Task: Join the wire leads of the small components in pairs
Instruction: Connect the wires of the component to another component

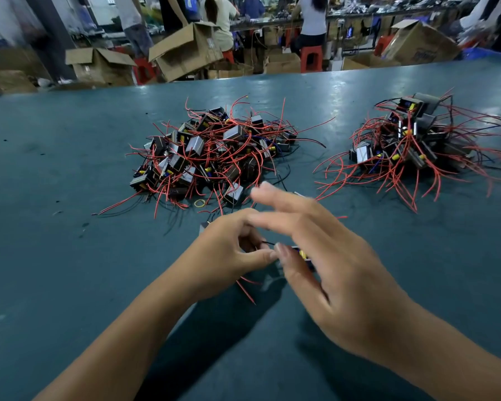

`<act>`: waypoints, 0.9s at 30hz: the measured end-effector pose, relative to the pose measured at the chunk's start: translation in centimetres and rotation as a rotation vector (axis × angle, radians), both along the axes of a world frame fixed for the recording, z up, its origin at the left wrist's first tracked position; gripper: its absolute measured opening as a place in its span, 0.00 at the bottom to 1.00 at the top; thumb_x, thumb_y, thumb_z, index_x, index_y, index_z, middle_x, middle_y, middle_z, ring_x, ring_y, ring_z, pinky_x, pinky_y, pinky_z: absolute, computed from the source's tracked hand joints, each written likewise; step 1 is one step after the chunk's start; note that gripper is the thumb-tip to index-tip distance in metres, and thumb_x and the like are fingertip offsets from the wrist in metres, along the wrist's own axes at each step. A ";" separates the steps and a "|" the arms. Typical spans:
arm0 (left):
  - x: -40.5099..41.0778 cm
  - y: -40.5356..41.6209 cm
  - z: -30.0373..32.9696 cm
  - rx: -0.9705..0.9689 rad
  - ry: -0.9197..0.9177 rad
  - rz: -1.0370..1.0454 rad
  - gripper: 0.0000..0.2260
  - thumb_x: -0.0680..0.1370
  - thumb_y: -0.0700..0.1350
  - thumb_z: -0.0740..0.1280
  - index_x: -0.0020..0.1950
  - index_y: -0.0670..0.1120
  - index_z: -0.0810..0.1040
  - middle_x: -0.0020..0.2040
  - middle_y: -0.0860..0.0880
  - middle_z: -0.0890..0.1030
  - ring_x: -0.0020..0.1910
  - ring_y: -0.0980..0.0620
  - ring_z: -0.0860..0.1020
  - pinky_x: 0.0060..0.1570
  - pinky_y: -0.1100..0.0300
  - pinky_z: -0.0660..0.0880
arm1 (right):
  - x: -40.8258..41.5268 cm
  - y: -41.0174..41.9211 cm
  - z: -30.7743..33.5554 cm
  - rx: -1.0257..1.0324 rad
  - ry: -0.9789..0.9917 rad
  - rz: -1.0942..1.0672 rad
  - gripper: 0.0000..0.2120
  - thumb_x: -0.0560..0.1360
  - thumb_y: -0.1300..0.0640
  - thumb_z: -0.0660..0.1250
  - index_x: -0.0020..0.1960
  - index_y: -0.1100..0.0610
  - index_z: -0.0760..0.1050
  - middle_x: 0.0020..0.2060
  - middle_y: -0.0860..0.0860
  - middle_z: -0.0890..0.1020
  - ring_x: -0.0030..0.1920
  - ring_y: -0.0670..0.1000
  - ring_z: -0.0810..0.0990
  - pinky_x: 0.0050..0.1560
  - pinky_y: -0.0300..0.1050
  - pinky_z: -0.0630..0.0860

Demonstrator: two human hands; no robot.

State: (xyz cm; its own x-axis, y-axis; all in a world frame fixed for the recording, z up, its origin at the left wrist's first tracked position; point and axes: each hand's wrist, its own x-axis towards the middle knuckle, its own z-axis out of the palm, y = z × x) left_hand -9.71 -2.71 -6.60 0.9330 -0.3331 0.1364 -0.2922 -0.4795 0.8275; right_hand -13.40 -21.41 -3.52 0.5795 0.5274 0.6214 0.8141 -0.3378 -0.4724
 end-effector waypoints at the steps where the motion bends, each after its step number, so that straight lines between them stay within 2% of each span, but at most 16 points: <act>1: -0.1 0.1 0.3 0.013 -0.037 0.004 0.04 0.73 0.48 0.71 0.45 0.56 0.78 0.39 0.58 0.82 0.37 0.59 0.78 0.37 0.65 0.73 | -0.2 0.2 -0.1 -0.006 -0.028 0.046 0.18 0.78 0.70 0.60 0.67 0.63 0.72 0.71 0.54 0.71 0.74 0.47 0.65 0.72 0.40 0.63; 2: -0.1 0.3 0.7 0.013 -0.062 0.028 0.02 0.73 0.49 0.69 0.44 0.57 0.79 0.38 0.59 0.81 0.36 0.60 0.78 0.36 0.65 0.73 | -0.2 0.4 -0.3 -0.017 -0.010 0.062 0.19 0.78 0.70 0.60 0.68 0.63 0.72 0.71 0.54 0.71 0.75 0.46 0.65 0.73 0.40 0.63; 4: 0.5 1.7 1.2 0.033 -0.117 0.132 0.02 0.76 0.46 0.69 0.45 0.53 0.81 0.36 0.58 0.80 0.34 0.59 0.75 0.36 0.63 0.71 | 0.3 0.3 -0.7 -0.077 0.110 0.017 0.21 0.79 0.70 0.60 0.71 0.61 0.69 0.72 0.51 0.70 0.75 0.44 0.62 0.74 0.37 0.58; 6: 1.2 3.5 1.7 0.141 -0.195 0.268 0.05 0.78 0.42 0.69 0.46 0.52 0.82 0.35 0.57 0.80 0.33 0.59 0.73 0.36 0.63 0.70 | 1.1 -0.3 -1.4 -0.259 0.166 -0.083 0.25 0.80 0.68 0.60 0.75 0.57 0.63 0.74 0.49 0.66 0.77 0.42 0.56 0.74 0.31 0.48; 8: 1.4 4.9 2.1 0.171 -0.231 0.383 0.07 0.78 0.42 0.69 0.43 0.52 0.81 0.33 0.56 0.79 0.31 0.59 0.71 0.34 0.64 0.68 | 2.0 -1.2 -2.3 -0.447 0.114 -0.173 0.26 0.82 0.59 0.60 0.77 0.54 0.56 0.75 0.47 0.62 0.77 0.42 0.51 0.68 0.23 0.36; 9: 1.5 5.3 2.0 0.171 -0.233 0.433 0.06 0.78 0.45 0.70 0.41 0.52 0.80 0.32 0.57 0.78 0.30 0.59 0.71 0.33 0.63 0.67 | 2.3 -1.5 -2.5 -0.508 0.105 -0.211 0.27 0.82 0.54 0.60 0.78 0.53 0.54 0.75 0.46 0.62 0.77 0.42 0.50 0.65 0.21 0.34; 10: 1.4 5.7 1.9 0.208 -0.217 0.489 0.06 0.77 0.50 0.71 0.40 0.52 0.79 0.31 0.56 0.77 0.30 0.59 0.71 0.33 0.61 0.67 | 2.4 -1.7 -2.6 -0.552 0.109 -0.239 0.28 0.81 0.51 0.61 0.78 0.51 0.54 0.74 0.46 0.62 0.76 0.43 0.51 0.64 0.22 0.35; 12: 1.4 6.1 1.4 0.442 -0.132 0.589 0.15 0.73 0.63 0.71 0.43 0.52 0.75 0.33 0.54 0.76 0.36 0.56 0.74 0.34 0.56 0.67 | 2.7 -1.8 -2.8 -0.614 0.101 -0.276 0.28 0.81 0.48 0.61 0.77 0.50 0.55 0.72 0.45 0.64 0.74 0.44 0.55 0.68 0.27 0.44; 14: 1.4 6.2 0.9 0.678 -0.050 0.638 0.22 0.71 0.68 0.70 0.49 0.51 0.71 0.41 0.55 0.74 0.44 0.49 0.74 0.40 0.53 0.68 | 2.9 -1.9 -2.9 -0.640 0.088 -0.298 0.26 0.80 0.46 0.61 0.75 0.49 0.57 0.70 0.44 0.67 0.72 0.46 0.60 0.69 0.35 0.53; 17: 1.6 6.4 0.8 0.740 0.040 0.614 0.17 0.74 0.61 0.70 0.52 0.50 0.72 0.47 0.50 0.77 0.48 0.47 0.75 0.46 0.51 0.73 | 3.1 -2.0 -3.0 -0.624 0.128 -0.308 0.24 0.80 0.45 0.60 0.74 0.49 0.60 0.67 0.44 0.70 0.69 0.47 0.63 0.66 0.37 0.57; 20: 1.6 6.2 1.0 0.766 0.108 0.494 0.12 0.75 0.55 0.70 0.52 0.50 0.75 0.48 0.49 0.79 0.47 0.47 0.77 0.46 0.52 0.75 | 3.2 -2.1 -3.0 -0.607 0.156 -0.314 0.24 0.80 0.44 0.60 0.74 0.49 0.61 0.67 0.44 0.70 0.68 0.46 0.64 0.66 0.37 0.58; 22: 1.6 6.0 1.1 0.656 0.087 0.442 0.08 0.76 0.50 0.70 0.53 0.50 0.78 0.45 0.50 0.80 0.42 0.51 0.77 0.41 0.55 0.73 | 3.2 -2.1 -3.0 -0.602 0.171 -0.315 0.24 0.80 0.44 0.59 0.74 0.49 0.60 0.67 0.44 0.71 0.68 0.46 0.64 0.66 0.38 0.59; 23: 1.6 5.8 1.3 0.534 0.078 0.425 0.06 0.76 0.47 0.70 0.53 0.49 0.79 0.41 0.49 0.81 0.37 0.52 0.77 0.37 0.57 0.73 | 3.2 -2.1 -3.1 -0.597 0.176 -0.313 0.24 0.80 0.44 0.59 0.74 0.48 0.60 0.67 0.44 0.71 0.68 0.46 0.64 0.66 0.38 0.59; 25: 1.6 5.5 1.8 0.184 0.112 0.404 0.06 0.77 0.38 0.68 0.52 0.47 0.82 0.38 0.42 0.82 0.32 0.51 0.77 0.32 0.59 0.75 | 3.2 -2.1 -3.0 -0.580 0.184 -0.312 0.25 0.80 0.43 0.59 0.74 0.48 0.60 0.67 0.44 0.70 0.68 0.46 0.64 0.66 0.37 0.58; 27: 1.4 5.1 2.4 -0.148 0.154 0.395 0.10 0.78 0.33 0.66 0.52 0.44 0.83 0.42 0.36 0.83 0.34 0.50 0.78 0.30 0.60 0.76 | 3.3 -2.1 -3.0 -0.571 0.185 -0.313 0.25 0.80 0.43 0.59 0.75 0.49 0.60 0.67 0.44 0.70 0.69 0.46 0.64 0.65 0.36 0.56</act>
